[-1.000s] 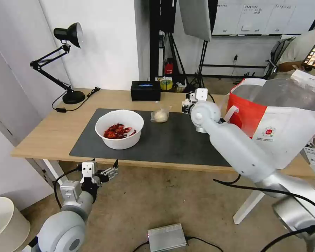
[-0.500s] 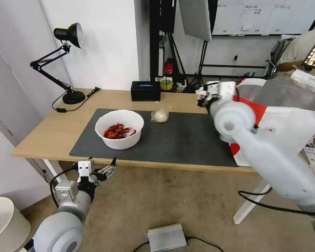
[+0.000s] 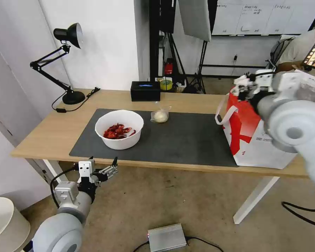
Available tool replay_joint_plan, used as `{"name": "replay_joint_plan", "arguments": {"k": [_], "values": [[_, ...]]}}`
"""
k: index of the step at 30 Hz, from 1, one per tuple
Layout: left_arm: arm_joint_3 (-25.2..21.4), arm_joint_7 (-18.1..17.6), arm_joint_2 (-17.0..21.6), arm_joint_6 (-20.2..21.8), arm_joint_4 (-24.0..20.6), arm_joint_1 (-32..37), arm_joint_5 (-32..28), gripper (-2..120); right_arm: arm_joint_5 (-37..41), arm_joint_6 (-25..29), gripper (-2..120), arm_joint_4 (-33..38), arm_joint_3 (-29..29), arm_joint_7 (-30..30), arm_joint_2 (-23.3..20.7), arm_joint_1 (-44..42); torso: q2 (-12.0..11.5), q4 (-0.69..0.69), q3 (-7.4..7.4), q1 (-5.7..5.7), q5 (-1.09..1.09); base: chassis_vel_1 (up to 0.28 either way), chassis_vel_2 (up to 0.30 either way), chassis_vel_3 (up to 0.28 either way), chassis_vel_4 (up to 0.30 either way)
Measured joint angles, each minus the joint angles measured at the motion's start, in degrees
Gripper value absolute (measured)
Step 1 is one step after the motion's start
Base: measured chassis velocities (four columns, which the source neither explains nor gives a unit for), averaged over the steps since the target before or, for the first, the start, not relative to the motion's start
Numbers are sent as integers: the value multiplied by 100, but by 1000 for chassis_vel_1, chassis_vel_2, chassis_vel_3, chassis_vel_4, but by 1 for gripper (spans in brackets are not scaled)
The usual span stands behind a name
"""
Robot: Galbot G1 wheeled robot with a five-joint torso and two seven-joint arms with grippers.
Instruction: Pick up the trash from the table and place it into the takeout bag.
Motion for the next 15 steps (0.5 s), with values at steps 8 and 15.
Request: {"name": "replay_joint_plan", "arguments": {"k": [8,15], "values": [[1,4,-15,2,-74,48,34,100,134,4,1,-187,376,101,-252,-326,0,-1,1,0,1,0,0,0,0],[14,9,-46,5,-113,75,75,100,241,-6,1,-481,622,156,-309,-628,0,-1,0,0,0,0,0,0,0]]}}
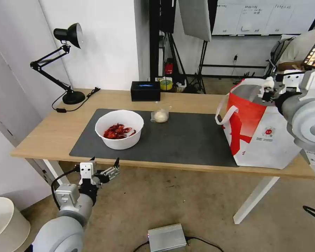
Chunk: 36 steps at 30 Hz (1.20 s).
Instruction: Pick up the trash from the table and place it into the takeout bag.
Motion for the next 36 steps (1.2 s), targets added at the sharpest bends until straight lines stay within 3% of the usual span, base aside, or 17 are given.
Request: {"name": "replay_joint_plan", "arguments": {"k": [6,27,30,32,35,36], "values": [[-2,2,3,1,-5,2,3,100,102,-12,3,-28,123,71,25,-175,0,0,0,0,0,0,0,0,0],[33,8,61,1,40,-83,-25,100,70,30,80,31,305,93,77,-417,0,0,0,0,-1,0,0,0,0],[37,10,64,0,44,-91,-28,100,-79,357,93,168,378,-182,85,-487,0,0,0,1,-1,0,0,0,0],[37,10,65,0,44,-91,-29,100,-99,392,95,180,383,-211,86,-493,0,0,0,0,-1,0,0,0,0],[37,12,75,0,48,-115,-35,100,-550,1297,100,360,464,-939,92,-686,0,0,0,1,-1,0,0,0,0],[37,12,75,0,48,-115,-35,100,-550,1297,100,360,464,-939,92,-686,0,0,0,1,-1,0,0,0,0]]}}
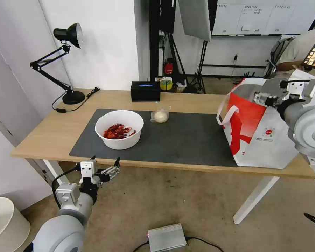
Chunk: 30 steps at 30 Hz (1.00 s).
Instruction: Pick up the trash from the table and place it into the takeout bag.
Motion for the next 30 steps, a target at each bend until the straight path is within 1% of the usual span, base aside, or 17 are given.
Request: {"name": "replay_joint_plan", "arguments": {"k": [1,3,4,6,8,9,11,12,14,16,19,20,23,27,28,30], "values": [[0,0,-2,-1,6,-9,-2,100,-105,191,100,36,26,-172,3,-61,0,0,0,0,0,0,0,0,0],[4,2,-13,-2,21,-21,-5,100,-457,685,100,203,155,-705,9,-326,0,0,0,0,0,0,0,0,0],[5,2,-16,-2,23,-21,-5,100,-558,809,100,302,247,-875,8,-460,0,1,0,0,0,0,0,0,0],[5,2,-18,-4,24,-21,-7,100,-632,874,100,439,339,-993,-3,-618,0,0,0,0,0,0,0,0,0],[5,6,-7,-11,28,-32,-12,100,-765,896,100,763,560,-1129,-62,-1009,0,0,0,0,-1,0,0,0,0],[5,6,-7,-11,28,-32,-12,100,-765,896,100,763,560,-1129,-62,-1009,0,0,0,0,-1,0,0,0,0],[-14,10,18,-14,26,-51,-63,100,-1015,894,100,1132,800,-1312,-111,-1650,0,-1,0,0,1,0,0,0,0],[-14,10,18,-14,26,-51,-63,100,-1015,894,100,1132,800,-1312,-111,-1650,0,-1,0,0,1,0,0,0,0],[-52,10,18,-14,7,-53,-100,100,-1240,886,100,1336,856,-1432,-125,-2023,0,-1,-1,0,0,0,0,0,0],[-78,10,23,-15,-6,-47,-109,100,-1341,875,100,1401,827,-1496,-123,-2184,0,-2,-1,-1,0,0,0,0,0],[-189,10,40,-15,-38,5,-125,100,-1556,857,100,1447,563,-1590,-82,-2342,0,-1,0,0,0,0,0,0,0],[-189,10,40,-15,-38,5,-125,100,-1556,857,100,1447,563,-1590,-82,-2342,0,-1,0,0,0,0,0,0,0],[-269,7,41,-15,-50,51,-132,100,-1739,846,100,1454,389,-1649,-21,-2497,0,2,0,0,0,0,0,0,0],[-287,5,52,-20,-13,68,-141,100,-2297,851,100,1440,342,-1811,205,-3214,0,-1,0,-1,0,0,0,0,0],[-287,5,52,-20,-13,68,-141,100,-2297,851,100,1440,342,-1811,205,-3214,0,-1,0,-1,0,0,0,0,0],[-278,8,60,-22,16,54,-141,100,-2525,878,100,1411,342,-1879,295,-3486,0,-1,0,-1,1,0,0,0,0]]}}
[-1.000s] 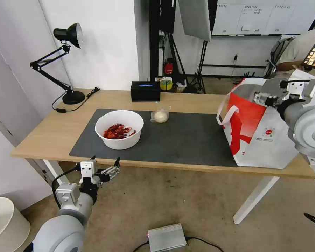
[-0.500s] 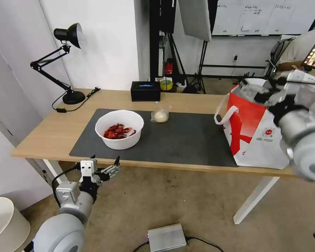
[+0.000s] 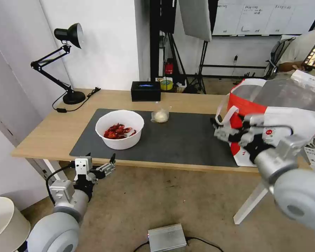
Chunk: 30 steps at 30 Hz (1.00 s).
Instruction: Pick up the trash from the table and place it into the takeout bag.
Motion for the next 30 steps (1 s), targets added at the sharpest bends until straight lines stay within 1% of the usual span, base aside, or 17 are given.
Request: {"name": "replay_joint_plan", "arguments": {"k": [5,7,11,16,20,27,30], "values": [[9,4,8,-3,14,-40,-17,100,-467,41,100,-17,-17,-48,153,-486,0,0,0,0,-1,0,0,0,0],[10,8,4,-5,27,-45,-20,100,-646,40,100,-17,-42,43,223,-710,0,0,0,0,-1,0,0,0,0],[10,17,-8,-7,56,-48,-20,100,-808,23,100,-18,-67,170,292,-1027,0,0,0,0,0,0,0,0,0],[11,83,-11,-8,85,-49,-29,100,-940,7,100,-50,-128,192,370,-1408,0,0,0,0,-1,0,0,0,0],[8,152,-6,-8,125,-59,-28,100,-1112,6,100,-109,-209,195,454,-1557,0,0,0,0,0,0,0,0,0],[-6,171,28,-3,159,-59,-26,100,-1283,-2,100,-177,-240,241,515,-1734,0,0,0,0,0,0,0,0,0],[-53,170,27,160,172,-42,-1,100,-1351,-4,100,-196,-282,301,576,-1825,0,0,0,0,-1,0,0,0,0]]}}
